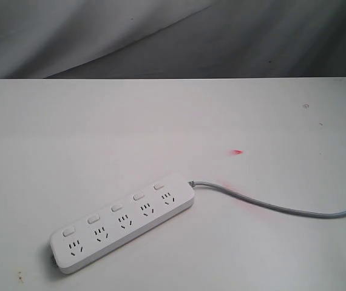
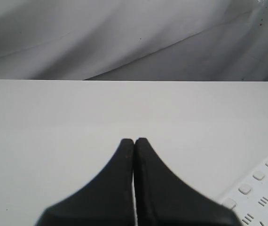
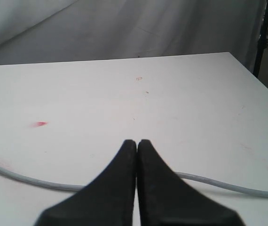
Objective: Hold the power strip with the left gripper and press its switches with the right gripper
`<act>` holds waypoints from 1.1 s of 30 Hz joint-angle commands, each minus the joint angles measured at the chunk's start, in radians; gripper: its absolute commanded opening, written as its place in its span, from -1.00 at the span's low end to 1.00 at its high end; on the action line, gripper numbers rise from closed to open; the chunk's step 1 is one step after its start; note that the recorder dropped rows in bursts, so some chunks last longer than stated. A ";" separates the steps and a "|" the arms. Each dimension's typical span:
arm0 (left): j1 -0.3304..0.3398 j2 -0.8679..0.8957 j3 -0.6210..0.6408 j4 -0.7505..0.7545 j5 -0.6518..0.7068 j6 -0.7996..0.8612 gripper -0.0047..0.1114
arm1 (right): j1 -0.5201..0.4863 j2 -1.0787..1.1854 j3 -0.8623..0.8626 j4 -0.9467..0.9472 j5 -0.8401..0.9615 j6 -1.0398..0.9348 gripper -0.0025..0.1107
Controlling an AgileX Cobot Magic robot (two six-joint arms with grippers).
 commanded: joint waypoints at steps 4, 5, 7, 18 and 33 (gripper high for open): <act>-0.004 -0.003 0.004 0.003 -0.009 0.008 -0.92 | -0.003 -0.006 0.004 -0.003 -0.004 -0.009 -0.96; -0.004 -0.003 0.004 -0.013 -0.011 0.008 -0.92 | -0.003 -0.006 0.004 -0.003 -0.004 -0.009 -0.96; -0.004 -0.003 -0.004 -0.029 0.024 0.006 -0.92 | -0.003 -0.006 0.004 -0.003 -0.004 -0.009 -0.96; -0.004 0.240 -0.529 -0.029 0.233 0.066 -0.92 | -0.003 -0.006 0.004 -0.003 -0.004 -0.009 -0.96; -0.004 0.648 -1.159 -0.038 0.634 0.280 -0.92 | -0.003 -0.006 0.004 -0.003 -0.004 -0.009 -0.96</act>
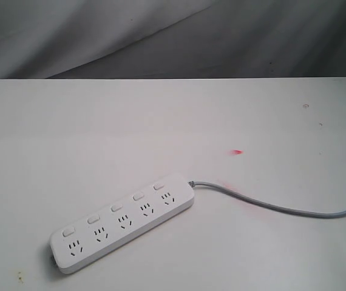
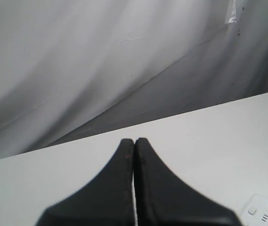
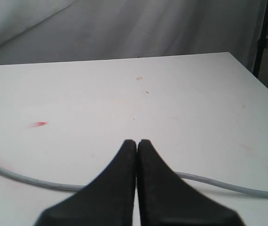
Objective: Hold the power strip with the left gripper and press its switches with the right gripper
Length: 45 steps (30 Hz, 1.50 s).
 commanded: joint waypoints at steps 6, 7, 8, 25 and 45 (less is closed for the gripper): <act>-0.004 0.105 -0.190 -0.105 0.114 0.145 -0.92 | -0.003 -0.006 0.004 -0.005 -0.004 -0.010 -0.96; -0.004 0.110 -0.195 -0.119 0.116 0.145 -0.92 | -0.003 -0.006 0.004 -0.005 -0.004 -0.010 -0.96; -0.004 0.116 -0.202 -0.136 0.123 0.145 -0.92 | -0.003 -0.006 0.004 -0.005 -0.004 -0.010 -0.96; 0.272 0.367 -0.200 -0.305 0.137 0.141 -0.92 | -0.003 -0.006 0.004 -0.003 -0.004 -0.010 -0.96; 0.729 0.475 0.035 -0.968 0.376 0.969 -0.92 | -0.003 -0.006 0.004 -0.003 -0.004 -0.010 -0.96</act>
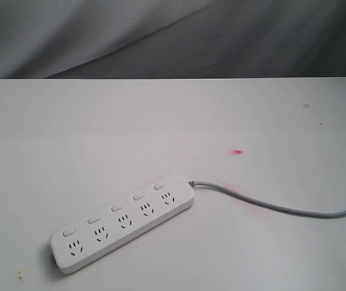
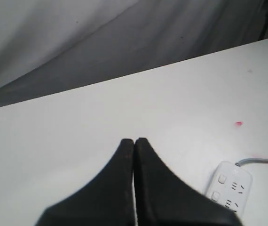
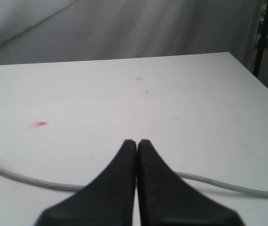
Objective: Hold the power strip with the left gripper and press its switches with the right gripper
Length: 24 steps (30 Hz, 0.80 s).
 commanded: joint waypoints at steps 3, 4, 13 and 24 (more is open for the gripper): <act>0.214 0.034 0.134 -0.138 0.088 0.272 -0.92 | -0.003 -0.006 0.004 -0.003 -0.004 -0.010 -0.96; 0.247 0.034 0.165 -0.140 0.088 0.280 -0.92 | -0.003 -0.006 0.004 -0.003 -0.004 -0.010 -0.96; 0.342 0.018 0.317 -0.134 0.088 0.451 -0.92 | -0.003 -0.006 0.004 -0.003 -0.004 -0.010 -0.96; 0.342 -0.128 0.341 0.090 0.088 0.494 -0.92 | -0.003 -0.006 0.004 -0.003 -0.004 -0.010 -0.96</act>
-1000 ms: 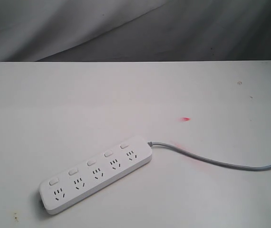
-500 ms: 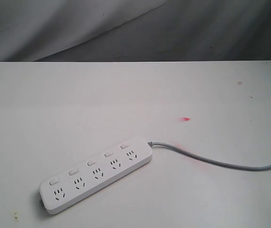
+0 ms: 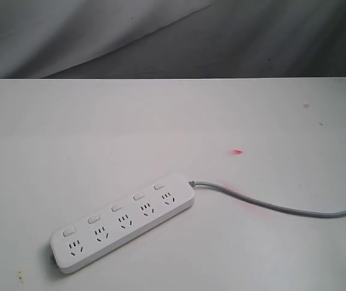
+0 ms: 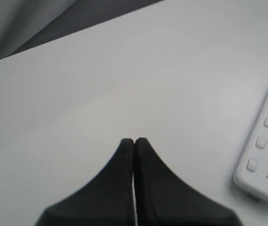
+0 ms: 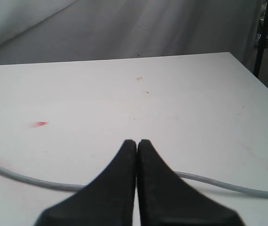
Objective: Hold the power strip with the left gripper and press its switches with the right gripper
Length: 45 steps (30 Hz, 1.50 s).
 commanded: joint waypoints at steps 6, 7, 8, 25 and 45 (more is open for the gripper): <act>0.002 -0.026 0.138 0.056 0.007 0.006 -0.92 | -0.003 -0.006 0.004 -0.003 -0.004 -0.010 -0.96; 0.002 -0.017 0.160 0.056 0.007 0.012 -0.92 | -0.003 -0.006 0.004 -0.003 -0.004 -0.010 -0.96; 0.002 -0.008 0.183 0.056 0.007 0.015 -0.92 | -0.003 -0.006 0.004 -0.003 -0.004 -0.010 -0.96; -0.017 0.024 0.351 0.060 0.007 0.522 -0.68 | -0.003 -0.006 0.004 -0.003 -0.004 -0.010 -0.96; -0.561 0.348 0.485 -0.107 -0.455 0.531 0.39 | -0.003 -0.006 0.004 -0.003 -0.004 -0.010 -0.96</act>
